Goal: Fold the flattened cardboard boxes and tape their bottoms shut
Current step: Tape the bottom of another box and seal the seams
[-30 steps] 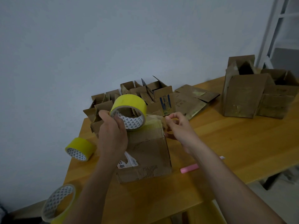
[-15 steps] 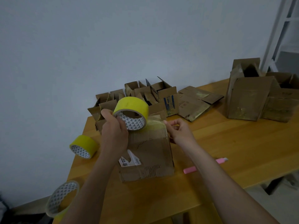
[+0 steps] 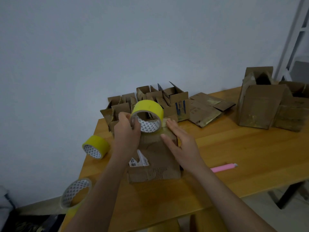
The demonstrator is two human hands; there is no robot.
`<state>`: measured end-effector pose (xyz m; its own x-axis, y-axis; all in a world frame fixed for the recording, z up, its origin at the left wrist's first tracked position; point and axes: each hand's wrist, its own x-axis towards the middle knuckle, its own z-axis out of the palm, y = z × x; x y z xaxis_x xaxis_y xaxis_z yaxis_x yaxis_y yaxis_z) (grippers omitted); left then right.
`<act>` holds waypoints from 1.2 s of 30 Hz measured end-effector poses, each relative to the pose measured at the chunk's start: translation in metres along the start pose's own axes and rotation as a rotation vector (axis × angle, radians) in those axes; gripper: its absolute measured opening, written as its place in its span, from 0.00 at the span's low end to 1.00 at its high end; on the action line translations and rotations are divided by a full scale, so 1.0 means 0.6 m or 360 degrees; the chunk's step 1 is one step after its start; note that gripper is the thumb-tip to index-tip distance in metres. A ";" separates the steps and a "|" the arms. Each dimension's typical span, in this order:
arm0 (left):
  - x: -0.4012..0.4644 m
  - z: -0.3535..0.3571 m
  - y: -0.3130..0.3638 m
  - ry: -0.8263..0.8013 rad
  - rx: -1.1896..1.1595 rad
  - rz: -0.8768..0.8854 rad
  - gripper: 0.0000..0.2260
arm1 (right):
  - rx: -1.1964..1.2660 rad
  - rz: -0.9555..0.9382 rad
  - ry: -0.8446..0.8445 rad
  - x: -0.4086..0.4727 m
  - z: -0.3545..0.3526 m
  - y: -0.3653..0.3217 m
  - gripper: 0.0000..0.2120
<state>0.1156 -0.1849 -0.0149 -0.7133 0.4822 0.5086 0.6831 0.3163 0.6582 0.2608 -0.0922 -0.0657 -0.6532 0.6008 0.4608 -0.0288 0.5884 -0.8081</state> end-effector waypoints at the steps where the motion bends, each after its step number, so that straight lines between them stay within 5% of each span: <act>1: -0.002 -0.002 -0.005 0.0044 0.0097 -0.0015 0.08 | -0.0049 -0.0009 -0.0002 0.001 0.001 0.003 0.29; 5: -0.012 -0.009 -0.025 0.0138 0.0121 -0.0079 0.17 | -0.0026 0.0054 0.0002 0.008 -0.002 0.004 0.23; 8: -0.024 -0.006 -0.024 0.0004 -0.0082 -0.0125 0.14 | -0.0114 0.0100 -0.0036 0.012 -0.004 0.015 0.22; 22: -0.021 0.009 -0.003 0.0092 0.0202 -0.0086 0.20 | -0.0209 0.0078 0.0019 0.023 -0.023 0.027 0.22; 36: -0.041 0.001 -0.032 -0.0043 0.0048 -0.0203 0.18 | -0.0185 0.0115 0.0022 0.024 -0.017 0.044 0.22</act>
<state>0.1204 -0.2024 -0.0402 -0.7903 0.4585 0.4065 0.5920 0.4006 0.6993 0.2583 -0.0625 -0.0765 -0.6400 0.6506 0.4087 0.1060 0.6016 -0.7918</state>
